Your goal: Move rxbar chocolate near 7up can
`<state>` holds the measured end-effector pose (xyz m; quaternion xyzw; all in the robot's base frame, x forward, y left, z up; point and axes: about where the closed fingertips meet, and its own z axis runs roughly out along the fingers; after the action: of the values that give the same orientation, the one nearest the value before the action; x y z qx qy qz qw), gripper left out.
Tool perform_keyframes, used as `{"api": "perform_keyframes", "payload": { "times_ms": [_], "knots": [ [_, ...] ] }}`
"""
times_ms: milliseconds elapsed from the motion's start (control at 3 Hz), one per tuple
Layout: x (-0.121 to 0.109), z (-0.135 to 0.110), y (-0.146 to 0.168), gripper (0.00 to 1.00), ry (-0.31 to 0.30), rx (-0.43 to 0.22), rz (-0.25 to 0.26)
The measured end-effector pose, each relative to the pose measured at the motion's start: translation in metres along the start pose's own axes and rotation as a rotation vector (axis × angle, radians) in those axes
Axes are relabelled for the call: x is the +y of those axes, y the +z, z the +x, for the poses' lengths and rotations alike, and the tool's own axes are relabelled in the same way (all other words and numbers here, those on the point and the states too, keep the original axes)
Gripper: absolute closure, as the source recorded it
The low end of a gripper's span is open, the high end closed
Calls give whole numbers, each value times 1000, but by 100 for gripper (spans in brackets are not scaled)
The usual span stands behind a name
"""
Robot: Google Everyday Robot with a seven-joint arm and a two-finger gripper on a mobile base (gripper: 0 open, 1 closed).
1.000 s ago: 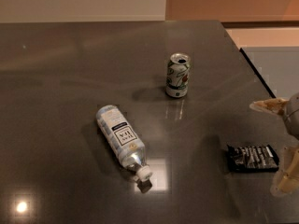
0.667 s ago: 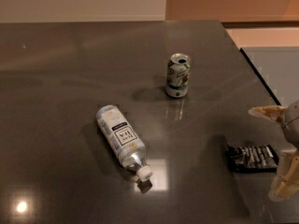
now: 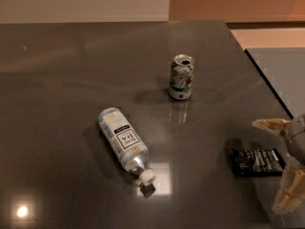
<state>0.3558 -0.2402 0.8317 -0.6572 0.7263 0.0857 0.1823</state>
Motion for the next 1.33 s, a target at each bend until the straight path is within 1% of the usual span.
{"api": "perform_keyframes", "payload": {
  "times_ms": [333, 1000, 1333],
  "knots": [
    [3, 4, 5, 14, 5, 2, -6],
    [6, 6, 7, 62, 9, -2, -13],
    [5, 5, 4, 84, 9, -3, -13]
  ]
}}
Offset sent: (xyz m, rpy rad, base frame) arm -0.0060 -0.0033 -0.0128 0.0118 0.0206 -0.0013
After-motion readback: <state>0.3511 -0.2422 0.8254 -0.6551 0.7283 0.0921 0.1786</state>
